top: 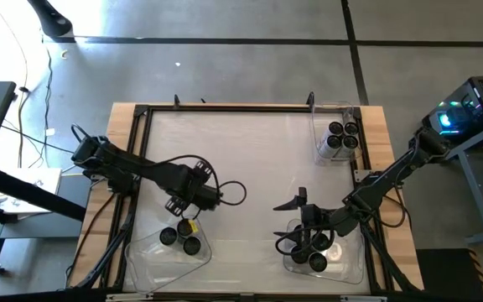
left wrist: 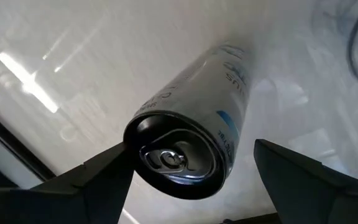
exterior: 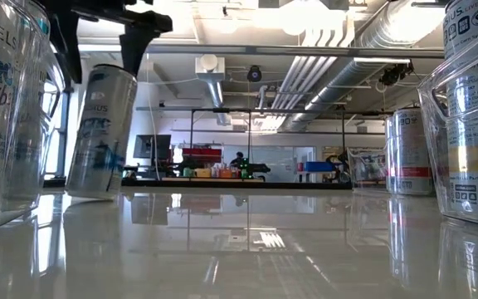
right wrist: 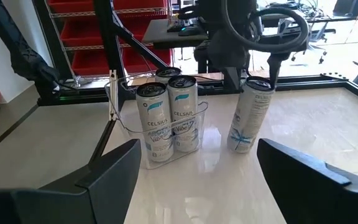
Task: Sort soda cans
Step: Put the white-blue soda can into the bottom left transparent bin
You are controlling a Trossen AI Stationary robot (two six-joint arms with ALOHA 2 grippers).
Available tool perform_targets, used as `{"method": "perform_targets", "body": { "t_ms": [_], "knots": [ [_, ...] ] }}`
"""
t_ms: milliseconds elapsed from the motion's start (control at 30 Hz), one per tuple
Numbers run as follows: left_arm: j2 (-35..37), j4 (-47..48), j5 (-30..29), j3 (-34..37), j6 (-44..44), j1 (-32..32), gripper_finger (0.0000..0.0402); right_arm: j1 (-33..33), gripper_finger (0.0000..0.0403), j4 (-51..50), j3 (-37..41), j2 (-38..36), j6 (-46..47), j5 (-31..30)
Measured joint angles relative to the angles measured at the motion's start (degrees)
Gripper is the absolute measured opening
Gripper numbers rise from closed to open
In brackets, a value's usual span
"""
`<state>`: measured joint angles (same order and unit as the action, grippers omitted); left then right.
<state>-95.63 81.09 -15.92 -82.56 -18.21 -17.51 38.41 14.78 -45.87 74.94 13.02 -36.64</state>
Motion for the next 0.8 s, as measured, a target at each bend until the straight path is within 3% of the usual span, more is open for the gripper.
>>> {"method": "perform_targets", "body": {
  "t_ms": [400, 800],
  "knots": [
    [-0.12, 2.07, 5.86, -3.79, 23.62, -0.96, 0.0255, 0.00, 0.0318, -0.35, 0.00, 0.00, -0.61, -0.01],
    [-0.16, 0.56, 4.28, -3.91, 40.52, 1.39, 0.0229, 0.00, 0.0318, -0.35, 0.00, 0.00, 0.00, -0.01]
  ]
}}
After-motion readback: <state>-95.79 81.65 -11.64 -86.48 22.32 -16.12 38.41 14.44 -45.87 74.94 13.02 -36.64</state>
